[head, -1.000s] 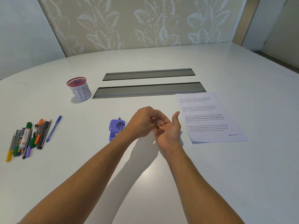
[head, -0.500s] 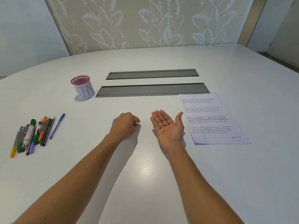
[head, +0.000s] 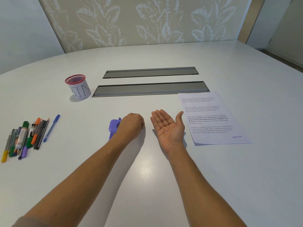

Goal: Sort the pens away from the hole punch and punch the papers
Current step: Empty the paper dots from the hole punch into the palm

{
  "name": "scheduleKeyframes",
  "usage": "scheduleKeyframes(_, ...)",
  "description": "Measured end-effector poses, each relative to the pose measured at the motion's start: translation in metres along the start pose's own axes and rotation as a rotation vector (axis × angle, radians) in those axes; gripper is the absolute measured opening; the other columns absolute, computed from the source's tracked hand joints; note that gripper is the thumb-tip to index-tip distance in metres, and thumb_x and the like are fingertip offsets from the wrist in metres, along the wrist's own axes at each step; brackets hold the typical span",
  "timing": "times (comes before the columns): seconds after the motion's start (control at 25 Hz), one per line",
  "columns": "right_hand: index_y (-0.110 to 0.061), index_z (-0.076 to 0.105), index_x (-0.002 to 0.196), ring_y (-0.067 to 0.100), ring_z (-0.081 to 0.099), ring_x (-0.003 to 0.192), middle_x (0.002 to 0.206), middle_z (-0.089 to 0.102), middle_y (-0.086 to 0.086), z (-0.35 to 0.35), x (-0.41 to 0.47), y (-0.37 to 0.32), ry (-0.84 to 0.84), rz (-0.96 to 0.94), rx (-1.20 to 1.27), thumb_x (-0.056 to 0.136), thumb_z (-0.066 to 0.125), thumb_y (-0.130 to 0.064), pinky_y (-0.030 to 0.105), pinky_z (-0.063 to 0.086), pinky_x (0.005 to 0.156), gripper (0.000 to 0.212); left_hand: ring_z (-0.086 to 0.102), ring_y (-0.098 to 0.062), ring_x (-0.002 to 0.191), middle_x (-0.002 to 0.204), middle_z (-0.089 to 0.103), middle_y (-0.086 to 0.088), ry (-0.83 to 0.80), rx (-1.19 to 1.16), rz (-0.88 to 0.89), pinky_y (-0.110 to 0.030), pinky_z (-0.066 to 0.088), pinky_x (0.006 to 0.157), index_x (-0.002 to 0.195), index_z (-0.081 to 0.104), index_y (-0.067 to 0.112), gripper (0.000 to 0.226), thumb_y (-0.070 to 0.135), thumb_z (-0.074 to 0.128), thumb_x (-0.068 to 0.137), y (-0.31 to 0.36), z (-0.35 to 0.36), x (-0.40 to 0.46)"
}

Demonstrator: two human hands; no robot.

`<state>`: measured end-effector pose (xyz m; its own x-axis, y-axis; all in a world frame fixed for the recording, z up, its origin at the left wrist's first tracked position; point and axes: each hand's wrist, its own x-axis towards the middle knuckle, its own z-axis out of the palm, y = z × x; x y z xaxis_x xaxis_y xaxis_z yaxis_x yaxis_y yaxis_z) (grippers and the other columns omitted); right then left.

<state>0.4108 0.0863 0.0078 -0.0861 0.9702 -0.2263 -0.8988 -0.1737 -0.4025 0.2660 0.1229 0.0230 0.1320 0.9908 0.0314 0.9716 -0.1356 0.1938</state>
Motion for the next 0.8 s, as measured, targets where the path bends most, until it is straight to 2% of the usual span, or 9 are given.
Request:
scheduleKeyframes(0.24, 0.006, 0.058, 0.124, 0.038, 0.064, 0.116, 0.122, 0.067, 0.023, 0.0, -0.001, 0.0, 0.01, -0.005, 0.003, 0.094, 0.048, -0.06, 0.05, 0.046, 0.107, 0.073, 0.059, -0.025, 0.093, 0.101, 0.066, -0.011, 0.009, 0.111, 0.026, -0.035, 0.052, 0.084, 0.105, 0.064, 0.006, 0.015, 0.011, 0.055, 0.094, 0.006, 0.004, -0.01)
scheduleKeyframes(0.4, 0.007, 0.056, 0.127, 0.037, 0.065, 0.115, 0.124, 0.066, 0.024, 0.001, -0.001, 0.001, 0.025, -0.01, -0.023, 0.094, 0.048, -0.06, 0.049, 0.048, 0.105, 0.075, 0.061, -0.024, 0.088, 0.097, 0.067, -0.008, -0.01, -0.128, -0.041, -0.037, 0.054, 0.084, 0.1, 0.065, 0.008, 0.013, 0.014, 0.055, 0.094, 0.009, -0.001, -0.016)
scheduleKeyframes(0.52, 0.006, 0.057, 0.127, 0.036, 0.065, 0.115, 0.124, 0.066, 0.023, 0.002, -0.002, 0.002, 0.041, -0.017, -0.05, 0.095, 0.046, -0.061, 0.045, 0.051, 0.101, 0.076, 0.059, -0.023, 0.082, 0.092, 0.066, -0.007, 0.073, -0.29, 0.024, -0.039, 0.052, 0.078, 0.093, 0.064, 0.007, 0.014, 0.017, 0.053, 0.097, 0.018, -0.006, -0.025)
scheduleKeyframes(0.68, 0.003, 0.06, 0.126, 0.028, 0.07, 0.108, 0.122, 0.068, 0.019, 0.002, -0.002, 0.001, 0.071, -0.014, -0.134, 0.095, 0.04, -0.064, 0.031, 0.058, 0.079, 0.076, 0.052, -0.021, 0.075, 0.081, 0.059, -0.001, 0.121, -0.428, 0.191, -0.036, 0.047, 0.072, 0.082, 0.059, 0.012, 0.011, 0.015, 0.059, 0.093, 0.04, -0.018, -0.037)
scheduleKeyframes(0.72, 0.002, 0.061, 0.125, 0.028, 0.07, 0.108, 0.123, 0.068, 0.019, 0.002, -0.002, 0.0, 0.073, -0.015, -0.143, 0.095, 0.039, -0.064, 0.031, 0.059, 0.079, 0.076, 0.054, -0.019, 0.076, 0.082, 0.06, 0.0, 0.114, -0.459, 0.225, -0.036, 0.049, 0.072, 0.083, 0.06, 0.013, 0.009, 0.015, 0.061, 0.091, 0.045, -0.019, -0.038)
scheduleKeyframes(0.8, 0.0, 0.061, 0.126, 0.029, 0.068, 0.111, 0.124, 0.068, 0.018, 0.0, -0.001, -0.002, 0.068, -0.016, -0.166, 0.096, 0.036, -0.065, 0.035, 0.056, 0.093, 0.076, 0.059, -0.018, 0.08, 0.088, 0.064, -0.001, 0.084, -0.494, 0.255, -0.033, 0.052, 0.073, 0.085, 0.063, 0.014, 0.003, 0.015, 0.065, 0.088, 0.054, -0.02, -0.039)
